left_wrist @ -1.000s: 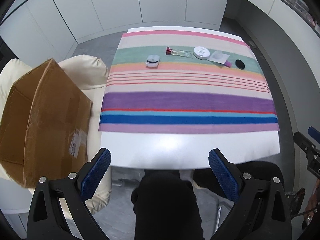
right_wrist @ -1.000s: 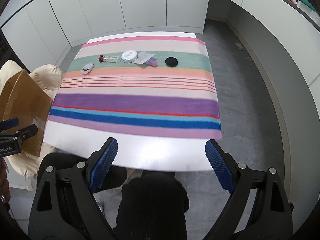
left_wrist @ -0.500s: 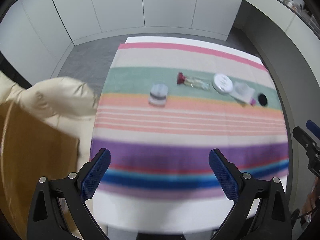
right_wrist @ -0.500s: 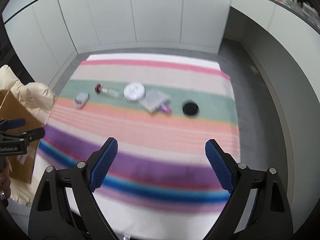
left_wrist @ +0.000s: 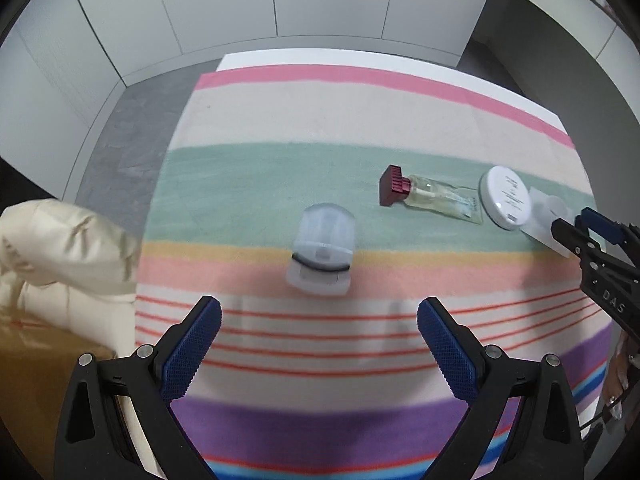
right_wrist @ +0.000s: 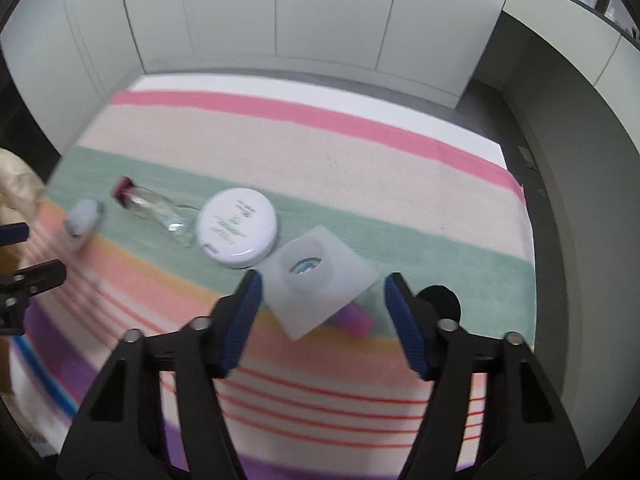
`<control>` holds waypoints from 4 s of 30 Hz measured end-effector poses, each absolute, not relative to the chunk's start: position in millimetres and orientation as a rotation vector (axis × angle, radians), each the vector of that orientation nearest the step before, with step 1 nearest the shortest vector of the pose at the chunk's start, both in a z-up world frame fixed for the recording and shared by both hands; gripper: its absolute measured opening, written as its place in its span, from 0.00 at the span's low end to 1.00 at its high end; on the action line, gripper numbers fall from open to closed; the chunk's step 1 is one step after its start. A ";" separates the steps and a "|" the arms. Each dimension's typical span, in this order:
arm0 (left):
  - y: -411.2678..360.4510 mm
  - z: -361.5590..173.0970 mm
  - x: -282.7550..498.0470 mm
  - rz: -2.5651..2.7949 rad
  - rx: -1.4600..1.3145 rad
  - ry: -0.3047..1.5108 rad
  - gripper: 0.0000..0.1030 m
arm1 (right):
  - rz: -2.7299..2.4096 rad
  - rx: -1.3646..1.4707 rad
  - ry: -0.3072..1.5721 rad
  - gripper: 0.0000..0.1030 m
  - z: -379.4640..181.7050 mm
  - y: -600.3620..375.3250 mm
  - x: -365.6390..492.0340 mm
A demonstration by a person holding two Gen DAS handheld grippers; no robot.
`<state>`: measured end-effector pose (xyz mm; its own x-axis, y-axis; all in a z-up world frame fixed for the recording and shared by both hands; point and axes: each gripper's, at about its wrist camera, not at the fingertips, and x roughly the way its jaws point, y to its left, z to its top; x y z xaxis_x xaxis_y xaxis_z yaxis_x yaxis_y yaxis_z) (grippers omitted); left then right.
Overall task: Organize objects
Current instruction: 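Move both open tools over the items on the striped cloth, then grasp the frosted white cap with the left tool while the right tool grasps the white cup, then lift the frosted cap with the left tool while the right tool lifts the white cup, then carry the frosted cap and white cup over the cardboard box with both tools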
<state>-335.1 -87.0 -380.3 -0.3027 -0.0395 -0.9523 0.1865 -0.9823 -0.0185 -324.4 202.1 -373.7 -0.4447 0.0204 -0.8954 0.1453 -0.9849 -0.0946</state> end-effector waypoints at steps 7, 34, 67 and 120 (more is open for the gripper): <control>-87.8 -406.5 -358.7 -2.382 1.801 0.141 0.92 | -2.590 1.606 0.310 0.28 -382.0 193.1 -335.2; -84.3 -360.9 -356.0 -2.469 1.687 0.166 0.35 | -2.609 1.704 0.229 0.27 -344.8 203.0 -321.6; -60.0 -45.5 -265.6 -2.557 1.360 0.057 0.35 | -2.792 1.473 0.125 0.27 -15.0 233.5 -222.5; -24.8 -44.4 -124.5 -2.611 1.364 0.072 0.35 | -2.775 1.490 0.053 0.27 -35.7 262.9 -86.0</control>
<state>-124.5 -24.8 -44.4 -0.5567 -0.1488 -0.8173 0.1937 -0.9800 0.0464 -86.0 262.9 -35.7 -0.5526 0.0235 -0.8331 0.0081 -0.9994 -0.0336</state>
